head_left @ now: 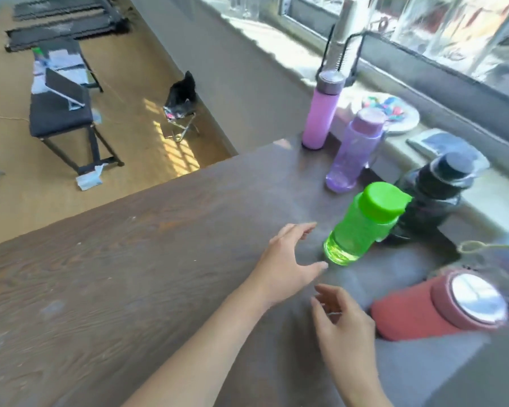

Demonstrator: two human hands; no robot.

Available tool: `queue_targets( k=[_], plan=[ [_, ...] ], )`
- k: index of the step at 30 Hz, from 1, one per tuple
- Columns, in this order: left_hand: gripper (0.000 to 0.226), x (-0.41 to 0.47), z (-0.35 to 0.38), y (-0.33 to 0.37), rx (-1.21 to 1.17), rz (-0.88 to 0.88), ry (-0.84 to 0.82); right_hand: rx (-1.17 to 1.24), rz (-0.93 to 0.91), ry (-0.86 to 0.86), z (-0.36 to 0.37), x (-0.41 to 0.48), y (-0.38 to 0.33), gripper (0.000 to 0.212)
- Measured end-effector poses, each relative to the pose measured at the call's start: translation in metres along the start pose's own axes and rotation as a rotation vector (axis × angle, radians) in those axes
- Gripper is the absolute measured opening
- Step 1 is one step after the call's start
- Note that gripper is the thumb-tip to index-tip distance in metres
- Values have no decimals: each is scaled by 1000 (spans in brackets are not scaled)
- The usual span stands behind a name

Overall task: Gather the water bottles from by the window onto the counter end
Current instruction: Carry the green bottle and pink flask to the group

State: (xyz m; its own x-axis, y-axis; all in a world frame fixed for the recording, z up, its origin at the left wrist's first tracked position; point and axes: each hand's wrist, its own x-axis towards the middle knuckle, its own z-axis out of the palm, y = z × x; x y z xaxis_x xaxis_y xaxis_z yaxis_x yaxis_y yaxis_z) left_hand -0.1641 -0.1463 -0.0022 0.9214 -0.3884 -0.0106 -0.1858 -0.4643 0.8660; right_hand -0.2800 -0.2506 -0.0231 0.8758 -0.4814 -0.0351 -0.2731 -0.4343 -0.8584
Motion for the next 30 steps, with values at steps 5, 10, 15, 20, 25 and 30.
queue_targets(
  k=[5, 10, 15, 20, 25, 30],
  plan=[
    [75, 23, 44, 18, -17, 16, 25, -208, 19, 45, -33, -19, 37, 19],
    [73, 36, 69, 17, -17, -34, 132, -335, 362, 76, -66, -24, 34, 49],
    [72, 43, 76, 13, -29, -37, 194, -249, 411, 329, -74, -20, 36, 59],
    [69, 34, 62, 0, -77, -43, 217, 44, 330, 440, -74, -9, 37, 72],
    [65, -9, 9, -34, -188, -125, 307, 184, 267, 290, -57, 7, 18, 59],
    [62, -91, -80, -77, -145, -247, 512, 106, 151, 88, 9, -1, -4, 56]
  ],
)
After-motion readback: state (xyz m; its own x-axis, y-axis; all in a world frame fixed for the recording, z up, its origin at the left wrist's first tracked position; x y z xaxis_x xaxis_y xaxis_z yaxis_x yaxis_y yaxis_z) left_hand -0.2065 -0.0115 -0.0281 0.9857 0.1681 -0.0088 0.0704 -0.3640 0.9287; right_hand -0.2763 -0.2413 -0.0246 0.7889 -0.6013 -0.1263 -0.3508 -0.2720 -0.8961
